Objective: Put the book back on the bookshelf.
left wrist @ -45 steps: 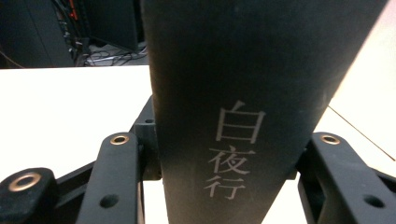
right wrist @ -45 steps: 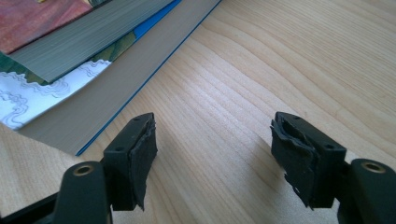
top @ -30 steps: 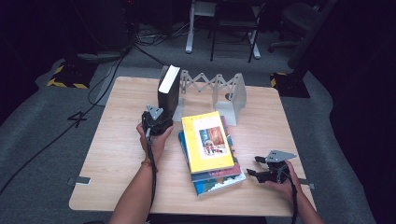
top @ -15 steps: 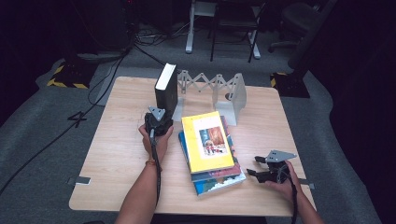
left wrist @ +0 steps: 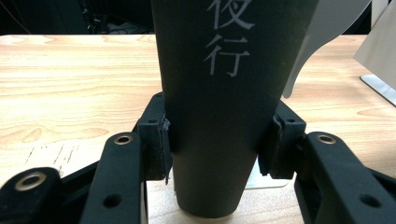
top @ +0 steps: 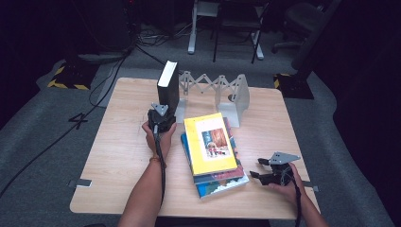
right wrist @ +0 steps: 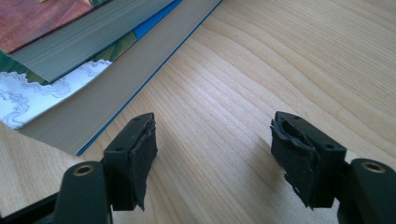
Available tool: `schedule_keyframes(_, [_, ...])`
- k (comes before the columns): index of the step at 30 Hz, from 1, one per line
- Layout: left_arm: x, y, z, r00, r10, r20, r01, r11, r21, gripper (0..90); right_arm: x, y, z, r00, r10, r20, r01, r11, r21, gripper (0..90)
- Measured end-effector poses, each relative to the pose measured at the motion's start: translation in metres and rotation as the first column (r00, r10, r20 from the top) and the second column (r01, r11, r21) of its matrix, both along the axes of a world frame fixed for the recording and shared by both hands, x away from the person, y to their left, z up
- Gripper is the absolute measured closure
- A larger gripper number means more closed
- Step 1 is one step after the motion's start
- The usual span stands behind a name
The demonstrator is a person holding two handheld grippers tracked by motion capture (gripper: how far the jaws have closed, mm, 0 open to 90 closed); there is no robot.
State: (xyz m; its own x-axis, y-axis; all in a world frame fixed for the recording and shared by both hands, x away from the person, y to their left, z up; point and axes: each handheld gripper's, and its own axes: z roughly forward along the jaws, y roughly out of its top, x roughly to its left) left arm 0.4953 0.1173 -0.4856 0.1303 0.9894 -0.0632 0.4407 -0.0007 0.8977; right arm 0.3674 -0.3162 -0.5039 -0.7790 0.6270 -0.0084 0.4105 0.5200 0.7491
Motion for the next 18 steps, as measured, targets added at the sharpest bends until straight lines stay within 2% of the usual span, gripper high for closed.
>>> schedule_keyframes(9, [0.0002, 0.0024, 0.0007, 0.9998, -0.021, -0.005, 0.021, 0.9997, -0.010, 51.3, -0.0001, 0.0000, 0.0000, 1.0000, -0.001, 0.000, 0.001, 1.000, 0.000, 31.5])
schedule_keyframes(12, [-0.0012, 0.0028, 0.0018, 0.9993, -0.037, -0.010, 0.037, 0.9992, 0.015, 51.1, -0.0002, 0.0001, 0.0000, 1.0000, -0.001, 0.000, 0.001, 1.000, -0.001, 31.5])
schedule_keyframes(18, [-0.0048, 0.0052, 0.0035, 0.9979, -0.062, -0.019, 0.062, 0.9973, 0.039, 50.9, -0.0004, 0.0001, 0.0002, 1.0000, -0.002, 0.001, 0.002, 1.000, -0.004, 31.5])
